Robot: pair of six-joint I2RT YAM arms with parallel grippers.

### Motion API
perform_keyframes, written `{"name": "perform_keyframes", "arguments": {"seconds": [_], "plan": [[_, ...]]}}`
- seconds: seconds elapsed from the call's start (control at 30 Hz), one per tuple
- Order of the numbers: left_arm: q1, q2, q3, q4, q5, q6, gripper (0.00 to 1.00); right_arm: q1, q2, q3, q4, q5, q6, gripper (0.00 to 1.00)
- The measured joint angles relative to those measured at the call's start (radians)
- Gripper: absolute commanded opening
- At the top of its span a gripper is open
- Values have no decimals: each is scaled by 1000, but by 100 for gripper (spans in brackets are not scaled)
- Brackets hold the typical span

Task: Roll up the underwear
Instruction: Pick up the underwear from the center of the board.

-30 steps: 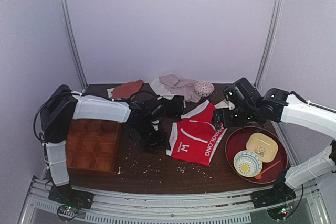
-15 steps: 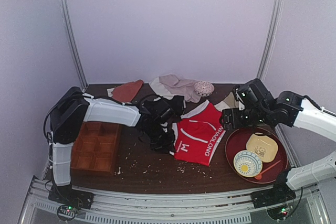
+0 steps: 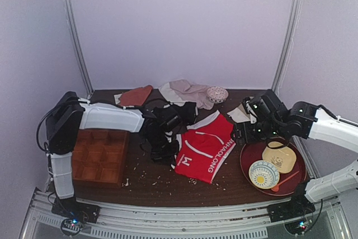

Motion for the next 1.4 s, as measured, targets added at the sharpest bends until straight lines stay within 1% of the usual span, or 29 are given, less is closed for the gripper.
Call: {"name": "perform_keyframes", "arguments": {"seconds": [0.1,0.2,0.3,0.4,0.53,0.8,0.9,1.07,1.13,1.27,1.33,1.4], "plan": [[1,-60,-31,-49,-18,34,0,24,32,4,16,-13,-16,95],[4,-123,-68,-89,-22,61,0,46,80,19,24,-23,-30,93],[8,-158,-86,-111,-18,73,0,81,120,37,32,-34,-41,93],[13,-179,-100,-132,-15,80,0,147,156,47,53,-35,-59,89],[23,-199,-118,-151,-5,88,0,272,210,47,87,-15,-82,83],[43,-205,-132,-159,1,101,0,470,367,51,162,37,-121,65],[42,-205,-135,-158,1,101,0,523,438,66,190,49,-140,55],[43,-205,-147,-158,0,101,0,583,546,103,223,68,-149,54],[43,-205,-154,-158,0,101,0,598,575,109,239,72,-153,49],[43,-205,-164,-156,0,100,0,610,618,110,263,74,-161,47],[43,-205,-167,-156,0,100,0,610,639,110,274,76,-163,42],[43,-205,-169,-156,0,100,0,610,659,110,286,78,-166,41]]}}
